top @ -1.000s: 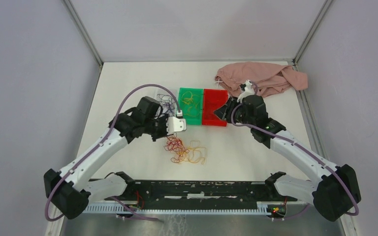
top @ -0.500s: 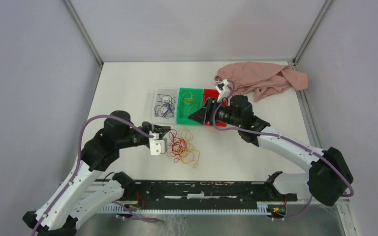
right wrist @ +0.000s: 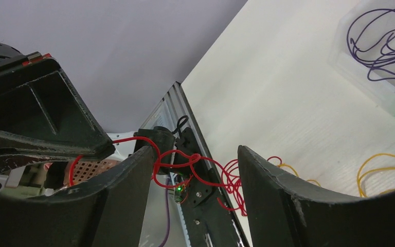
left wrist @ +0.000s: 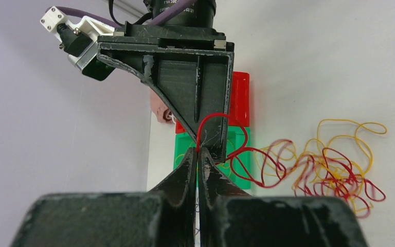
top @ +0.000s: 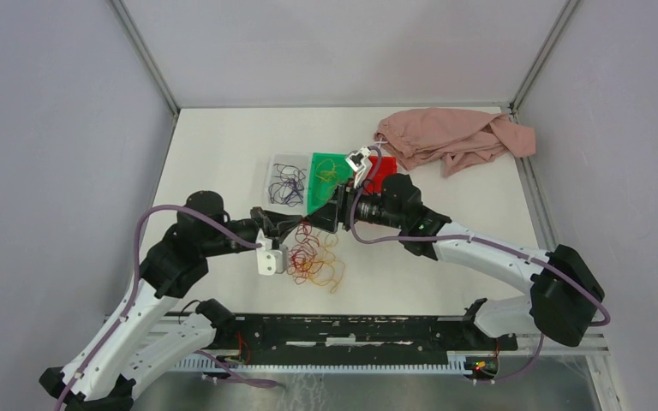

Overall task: Untangle the cables
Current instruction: Untie the cable.

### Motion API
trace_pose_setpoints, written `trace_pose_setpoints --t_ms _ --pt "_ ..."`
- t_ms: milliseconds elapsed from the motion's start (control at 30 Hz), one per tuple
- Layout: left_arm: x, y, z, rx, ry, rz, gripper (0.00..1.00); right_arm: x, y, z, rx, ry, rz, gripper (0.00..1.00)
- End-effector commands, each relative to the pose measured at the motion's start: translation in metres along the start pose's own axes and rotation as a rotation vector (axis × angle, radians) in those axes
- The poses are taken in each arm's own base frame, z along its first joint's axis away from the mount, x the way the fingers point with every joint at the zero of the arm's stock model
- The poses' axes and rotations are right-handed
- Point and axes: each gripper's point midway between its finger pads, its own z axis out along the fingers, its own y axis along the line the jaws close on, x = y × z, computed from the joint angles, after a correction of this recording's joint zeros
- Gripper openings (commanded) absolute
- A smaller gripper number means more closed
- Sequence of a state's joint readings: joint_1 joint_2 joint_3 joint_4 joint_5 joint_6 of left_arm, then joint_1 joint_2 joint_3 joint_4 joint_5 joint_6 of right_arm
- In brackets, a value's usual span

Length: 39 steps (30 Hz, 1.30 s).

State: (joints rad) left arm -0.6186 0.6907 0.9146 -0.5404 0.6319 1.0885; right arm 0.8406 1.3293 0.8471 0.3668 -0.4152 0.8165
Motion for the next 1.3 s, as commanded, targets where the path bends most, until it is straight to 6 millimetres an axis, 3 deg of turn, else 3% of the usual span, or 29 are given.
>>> trace_pose_setpoints --t_ms 0,267,567,800,900,1033,1267 --pt "-0.021 0.016 -0.003 -0.044 -0.071 0.097 0.03 -0.025 0.038 0.004 -0.141 -0.079 -0.031 0.68" --pt "-0.024 0.021 -0.003 -0.052 -0.082 0.127 0.03 -0.021 0.039 0.007 -0.149 -0.067 -0.013 0.68" --pt "-0.023 0.024 -0.002 -0.057 -0.074 0.141 0.03 -0.020 0.042 -0.012 -0.129 -0.087 -0.030 0.69" --pt "-0.030 0.035 0.001 -0.074 -0.097 0.137 0.03 -0.022 0.048 0.014 -0.137 -0.081 -0.011 0.69" --pt "-0.035 0.040 0.001 -0.077 -0.105 0.139 0.03 -0.021 0.039 0.030 -0.085 -0.090 -0.003 0.67" --pt "-0.053 0.060 -0.003 -0.123 -0.147 0.131 0.03 -0.016 0.013 0.046 0.014 -0.114 0.025 0.62" --pt "-0.103 0.124 -0.028 -0.274 -0.215 0.176 0.03 0.004 -0.013 0.066 0.066 -0.068 0.058 0.57"
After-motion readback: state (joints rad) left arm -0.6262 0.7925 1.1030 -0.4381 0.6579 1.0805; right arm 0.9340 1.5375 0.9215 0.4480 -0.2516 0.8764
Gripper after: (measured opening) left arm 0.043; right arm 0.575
